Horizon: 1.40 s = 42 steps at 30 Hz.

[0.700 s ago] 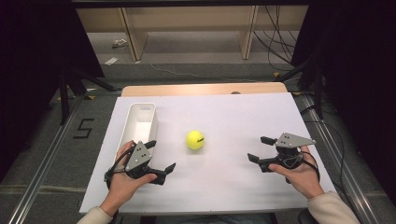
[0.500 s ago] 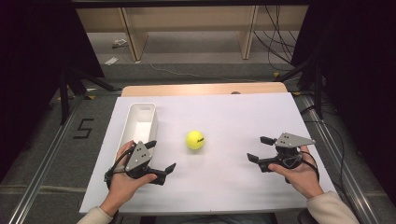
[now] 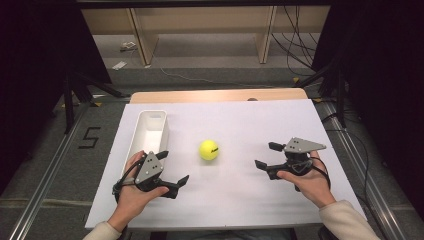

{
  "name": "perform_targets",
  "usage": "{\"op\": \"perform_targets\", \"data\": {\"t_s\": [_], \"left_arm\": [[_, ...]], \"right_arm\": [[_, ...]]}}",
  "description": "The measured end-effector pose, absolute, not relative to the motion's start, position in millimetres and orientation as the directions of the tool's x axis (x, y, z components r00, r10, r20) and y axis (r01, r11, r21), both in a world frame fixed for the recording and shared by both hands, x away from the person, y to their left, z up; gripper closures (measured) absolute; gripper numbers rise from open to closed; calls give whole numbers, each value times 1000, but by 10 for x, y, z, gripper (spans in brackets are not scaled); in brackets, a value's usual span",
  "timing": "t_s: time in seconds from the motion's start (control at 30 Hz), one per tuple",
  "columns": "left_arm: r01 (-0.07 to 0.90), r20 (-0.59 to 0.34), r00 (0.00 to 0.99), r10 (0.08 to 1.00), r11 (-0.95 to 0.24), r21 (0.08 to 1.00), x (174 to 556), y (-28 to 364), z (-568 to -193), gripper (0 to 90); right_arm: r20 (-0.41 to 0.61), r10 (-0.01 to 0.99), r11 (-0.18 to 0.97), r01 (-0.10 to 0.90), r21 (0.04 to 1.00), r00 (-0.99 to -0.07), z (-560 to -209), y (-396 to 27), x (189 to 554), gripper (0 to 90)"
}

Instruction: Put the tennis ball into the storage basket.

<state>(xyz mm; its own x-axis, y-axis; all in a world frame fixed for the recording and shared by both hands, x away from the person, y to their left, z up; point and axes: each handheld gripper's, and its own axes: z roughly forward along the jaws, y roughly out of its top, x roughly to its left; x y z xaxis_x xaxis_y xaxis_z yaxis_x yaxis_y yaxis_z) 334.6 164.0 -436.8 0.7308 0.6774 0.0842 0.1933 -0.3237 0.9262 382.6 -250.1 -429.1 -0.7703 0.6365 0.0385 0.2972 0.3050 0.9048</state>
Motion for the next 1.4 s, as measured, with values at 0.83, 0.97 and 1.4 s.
{"op": "perform_targets", "data": {"t_s": [0.83, 0.97, 1.4], "left_arm": [[185, 89, 734, 673, -325, 927, 3338, 1644, -4358, 0], [183, 91, 735, 672, -326, 927, 3335, 1641, -4356, 0], [184, 90, 733, 675, -325, 928, 3334, 1643, -4355, 0]], "right_arm": [[36, 611, 331, 296, 896, -791, -4319, -2044, 4072, 158], [34, 606, 335, 294, 895, -794, -4327, -1984, 4099, 158], [36, 592, 352, 299, 887, -805, -4366, -1807, 4187, 158]]}}
